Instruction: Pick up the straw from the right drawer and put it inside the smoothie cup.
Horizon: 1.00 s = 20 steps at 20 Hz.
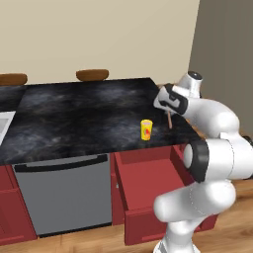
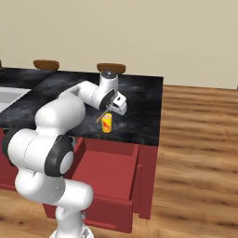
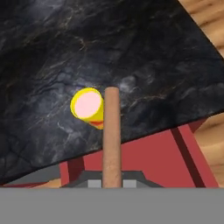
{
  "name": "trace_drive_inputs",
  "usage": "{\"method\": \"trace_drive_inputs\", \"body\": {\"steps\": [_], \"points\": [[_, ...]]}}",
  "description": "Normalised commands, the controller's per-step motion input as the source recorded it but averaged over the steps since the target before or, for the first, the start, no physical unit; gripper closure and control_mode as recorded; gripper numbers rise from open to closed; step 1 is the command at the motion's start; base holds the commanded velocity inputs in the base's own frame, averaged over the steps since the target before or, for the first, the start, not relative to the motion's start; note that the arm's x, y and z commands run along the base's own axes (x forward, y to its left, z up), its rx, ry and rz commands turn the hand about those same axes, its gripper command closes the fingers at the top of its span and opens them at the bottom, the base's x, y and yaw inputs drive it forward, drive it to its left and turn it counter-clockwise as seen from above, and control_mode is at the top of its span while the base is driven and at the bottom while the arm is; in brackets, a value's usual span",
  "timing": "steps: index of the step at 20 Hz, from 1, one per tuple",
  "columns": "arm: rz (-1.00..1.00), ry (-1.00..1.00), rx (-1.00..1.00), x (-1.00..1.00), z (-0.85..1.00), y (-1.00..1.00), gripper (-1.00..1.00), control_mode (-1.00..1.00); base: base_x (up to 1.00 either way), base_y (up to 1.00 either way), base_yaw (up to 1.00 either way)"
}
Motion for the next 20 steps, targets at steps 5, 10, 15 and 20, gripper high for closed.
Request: {"method": "trace_drive_inputs", "body": {"steps": [5,10,15,20], "points": [[0.19,-0.26,0.13,0.07,0.12,-0.01,1.0,-1.0,0.0,0.0,0.0],[0.31,-0.54,0.07,0.0,0.28,0.0,1.0,-1.0,0.0,0.0,0.0],[0.33,-0.63,0.01,0.0,0.32,0.0,1.0,-1.0,0.0,0.0,0.0],[0.32,-0.6,0.0,0.0,0.47,0.09,1.0,-1.0,0.0,0.0,0.0]]}}
